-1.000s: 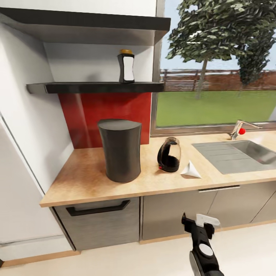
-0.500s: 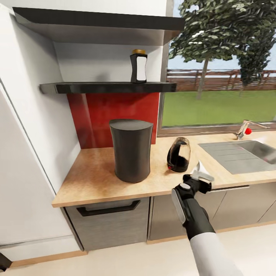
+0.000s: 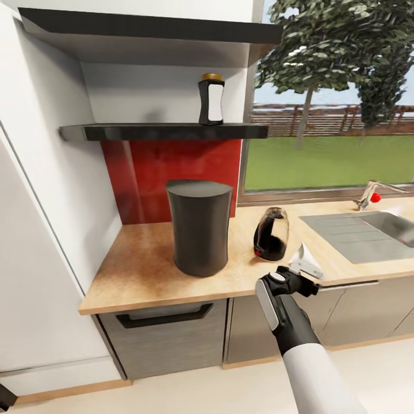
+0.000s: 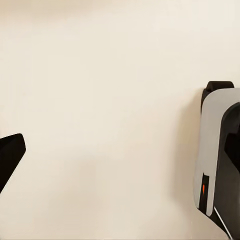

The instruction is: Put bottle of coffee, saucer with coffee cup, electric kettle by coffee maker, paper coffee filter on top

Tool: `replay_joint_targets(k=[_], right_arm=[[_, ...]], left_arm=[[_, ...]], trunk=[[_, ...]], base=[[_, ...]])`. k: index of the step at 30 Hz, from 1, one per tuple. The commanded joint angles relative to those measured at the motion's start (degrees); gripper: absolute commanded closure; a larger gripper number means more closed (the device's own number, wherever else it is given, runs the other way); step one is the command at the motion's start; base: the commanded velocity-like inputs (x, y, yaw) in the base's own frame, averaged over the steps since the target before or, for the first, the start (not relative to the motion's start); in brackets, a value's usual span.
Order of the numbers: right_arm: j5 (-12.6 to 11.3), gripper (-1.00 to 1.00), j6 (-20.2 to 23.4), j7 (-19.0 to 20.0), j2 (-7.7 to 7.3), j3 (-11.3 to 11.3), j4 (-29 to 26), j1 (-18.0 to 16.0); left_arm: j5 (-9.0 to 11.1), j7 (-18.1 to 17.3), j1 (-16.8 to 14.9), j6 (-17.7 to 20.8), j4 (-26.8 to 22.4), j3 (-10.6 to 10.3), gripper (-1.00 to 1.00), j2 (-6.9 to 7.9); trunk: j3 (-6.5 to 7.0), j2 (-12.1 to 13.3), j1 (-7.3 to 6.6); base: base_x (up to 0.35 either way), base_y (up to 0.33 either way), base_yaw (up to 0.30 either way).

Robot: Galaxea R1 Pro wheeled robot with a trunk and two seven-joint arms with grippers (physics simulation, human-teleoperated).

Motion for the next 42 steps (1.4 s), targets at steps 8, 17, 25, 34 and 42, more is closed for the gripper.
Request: replay_joint_targets(k=[8,17,25,34,42], right_arm=[[-0.2,-1.0,0.5,-0.2,0.01,0.0,2.0,-0.1],[-0.2,-1.0,0.5,-0.1,0.01,0.0,4.6,-0.1],[-0.2,-1.0,0.5,-0.1,0.01,0.0,4.7,-0.1],[-0.2,-1.0,0.2,-0.1,-0.14,-0.4,10.4,-0.1],[-0.2,-1.0,0.1,-0.1,-0.25,-0.5,11.5,-0.1]], left_arm=[[0.0,0.3,0.5,-0.2,1.0,0.0,-1.0,-0.05],[-0.1,0.3,6.4,-0.2,1.4,-0.2,-1.0,-0.34],[-0.2,0.3,11.2,-0.2,1.8,-0.3,-1.0,-0.42],[-0.2,0.3,11.6,-0.2,1.9,-0.3,-1.0,-0.56],[-0.2,0.3,11.6,-0.2,3.0,-0.3,-1.0,-0.58]], trunk=[[-0.13,-0.1,0.06],[-0.13,-0.1,0.06],[-0.13,-0.1,0.06],[-0.13,-0.1,0.06],[-0.13,-0.1,0.06]], base=[[0.12,0.107,0.0],[0.137,0.089,0.0],[0.138,0.006,0.0],[0.225,0.0,0.0],[0.203,-0.031,0.0]])
